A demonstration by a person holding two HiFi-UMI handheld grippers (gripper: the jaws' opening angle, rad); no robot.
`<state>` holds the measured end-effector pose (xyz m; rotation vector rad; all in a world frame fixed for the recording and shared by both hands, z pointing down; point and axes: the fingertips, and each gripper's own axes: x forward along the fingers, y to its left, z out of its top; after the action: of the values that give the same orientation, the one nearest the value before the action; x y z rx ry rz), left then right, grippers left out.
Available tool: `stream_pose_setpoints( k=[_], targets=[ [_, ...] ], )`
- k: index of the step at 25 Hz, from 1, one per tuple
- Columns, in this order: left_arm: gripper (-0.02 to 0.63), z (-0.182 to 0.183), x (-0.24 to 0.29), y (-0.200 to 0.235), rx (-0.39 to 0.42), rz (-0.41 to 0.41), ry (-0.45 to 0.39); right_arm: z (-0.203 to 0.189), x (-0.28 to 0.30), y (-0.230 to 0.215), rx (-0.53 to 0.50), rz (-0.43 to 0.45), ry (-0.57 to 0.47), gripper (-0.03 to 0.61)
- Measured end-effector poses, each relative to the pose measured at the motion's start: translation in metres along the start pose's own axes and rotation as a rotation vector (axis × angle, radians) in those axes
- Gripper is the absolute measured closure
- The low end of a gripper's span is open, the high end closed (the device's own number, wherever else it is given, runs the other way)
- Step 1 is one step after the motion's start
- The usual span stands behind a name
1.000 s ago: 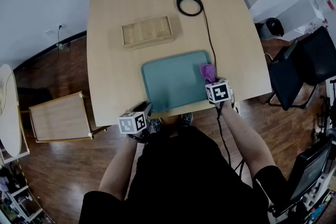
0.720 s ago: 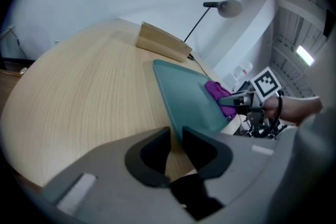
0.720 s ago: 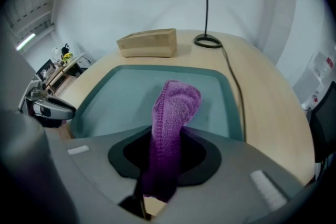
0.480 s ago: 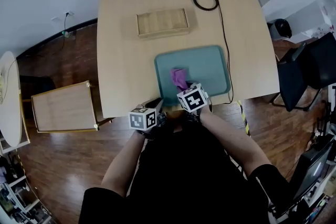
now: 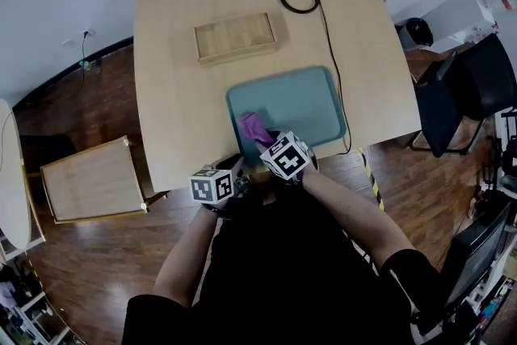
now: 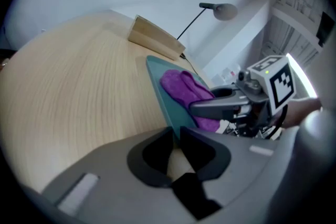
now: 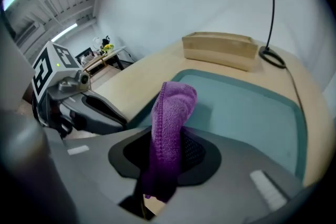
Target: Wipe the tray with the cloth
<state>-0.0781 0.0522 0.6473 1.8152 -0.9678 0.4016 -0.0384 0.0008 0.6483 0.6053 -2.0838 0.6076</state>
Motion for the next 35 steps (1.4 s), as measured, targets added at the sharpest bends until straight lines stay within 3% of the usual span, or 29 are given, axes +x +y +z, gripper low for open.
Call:
stream_pose_setpoints(
  k=[8,10,12,14,20,23,31,35],
  targets=[
    [0.522,-0.003,0.002,0.005,-0.057,0.018,0.007,-0.095,-0.096,-0.175,0.158,-0.346,0.085,0.471],
    [0.523,-0.003,0.004,0.004,-0.064,0.032,0.009,-0.112,-0.108,-0.199,0.176,-0.352,0.109,0.471],
    [0.531,-0.003,0.008,0.003,-0.058,0.046,0.014,-0.119,-0.111,-0.203,0.201,-0.298,0.093,0.471],
    [0.537,-0.002,0.010,0.002,-0.053,0.053,0.017,-0.124,-0.110,-0.196,0.221,-0.270,0.092,0.471],
    [0.540,-0.001,0.009,0.003,-0.086,0.026,0.020,-0.125,-0.096,-0.160,0.283,-0.298,0.083,0.471],
    [0.541,-0.001,0.009,0.003,-0.109,0.007,0.031,-0.100,-0.077,-0.121,0.276,-0.229,0.055,0.471],
    [0.541,-0.002,0.011,-0.001,-0.108,0.010,0.031,-0.049,-0.022,-0.009,0.094,-0.048,0.078,0.471],
    [0.541,-0.002,0.008,0.002,-0.116,0.003,0.040,-0.028,0.000,0.035,0.090,0.050,0.051,0.471]
  ],
)
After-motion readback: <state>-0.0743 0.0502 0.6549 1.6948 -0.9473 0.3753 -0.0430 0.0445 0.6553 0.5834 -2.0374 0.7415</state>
